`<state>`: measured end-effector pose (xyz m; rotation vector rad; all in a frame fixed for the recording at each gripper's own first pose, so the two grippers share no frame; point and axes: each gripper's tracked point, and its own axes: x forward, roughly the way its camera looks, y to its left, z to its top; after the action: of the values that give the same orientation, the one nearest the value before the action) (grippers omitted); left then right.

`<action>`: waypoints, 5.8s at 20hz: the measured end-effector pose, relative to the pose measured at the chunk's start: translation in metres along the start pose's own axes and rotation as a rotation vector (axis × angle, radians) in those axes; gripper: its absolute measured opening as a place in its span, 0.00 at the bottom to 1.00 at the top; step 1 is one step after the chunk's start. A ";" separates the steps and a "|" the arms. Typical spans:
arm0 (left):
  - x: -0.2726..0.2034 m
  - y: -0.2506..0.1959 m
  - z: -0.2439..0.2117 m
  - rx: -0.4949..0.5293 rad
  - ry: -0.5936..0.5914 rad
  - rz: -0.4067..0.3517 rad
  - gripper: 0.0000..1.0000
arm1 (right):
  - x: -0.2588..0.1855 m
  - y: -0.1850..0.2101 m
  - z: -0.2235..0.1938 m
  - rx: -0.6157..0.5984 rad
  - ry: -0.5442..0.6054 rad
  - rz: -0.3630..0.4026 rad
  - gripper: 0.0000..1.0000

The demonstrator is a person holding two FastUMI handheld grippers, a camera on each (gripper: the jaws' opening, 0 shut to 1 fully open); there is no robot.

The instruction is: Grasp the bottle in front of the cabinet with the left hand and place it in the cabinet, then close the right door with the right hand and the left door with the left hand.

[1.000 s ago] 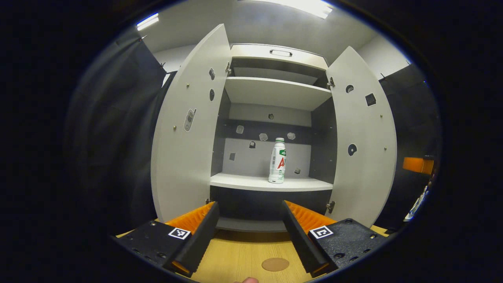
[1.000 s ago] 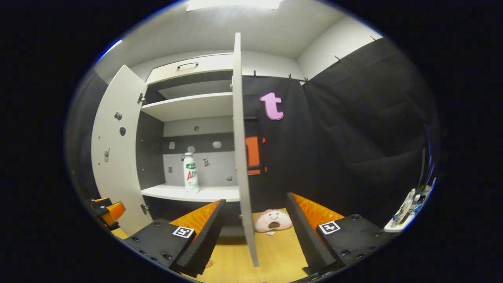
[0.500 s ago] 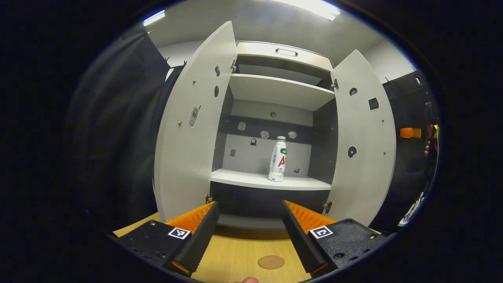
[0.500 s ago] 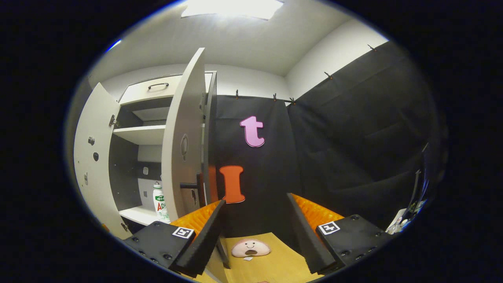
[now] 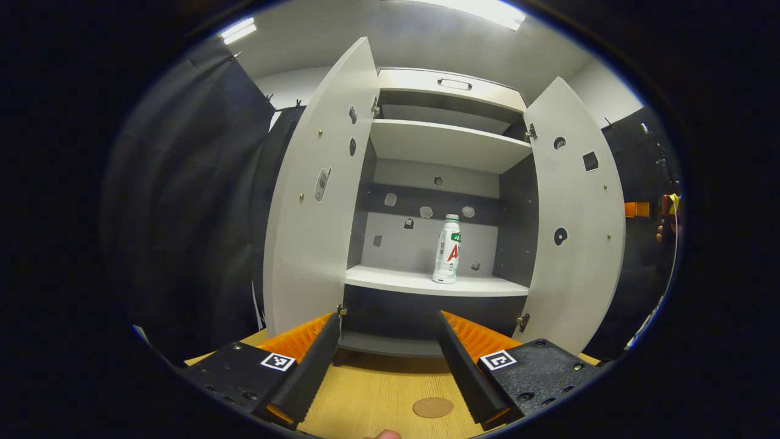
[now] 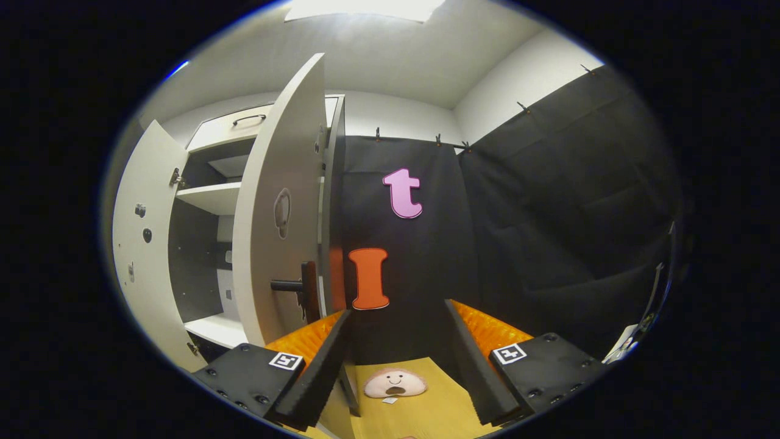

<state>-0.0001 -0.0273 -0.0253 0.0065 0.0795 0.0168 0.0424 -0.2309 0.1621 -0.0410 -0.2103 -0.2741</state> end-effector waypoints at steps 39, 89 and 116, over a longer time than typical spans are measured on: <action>-0.027 0.075 0.029 -0.018 -0.060 0.143 0.95 | 0.005 0.224 -0.037 0.032 0.115 0.406 0.96; 0.068 0.110 0.150 -0.025 -0.165 0.060 0.92 | -0.039 0.158 -0.043 0.095 0.174 0.241 0.97; 0.167 -0.029 0.125 -0.002 -0.148 -0.169 0.94 | -0.069 0.125 -0.050 0.118 0.205 0.164 0.97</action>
<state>0.1772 -0.0537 0.0857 -0.0011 -0.0681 -0.1522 0.0215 -0.0961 0.0974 0.0861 -0.0187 -0.1012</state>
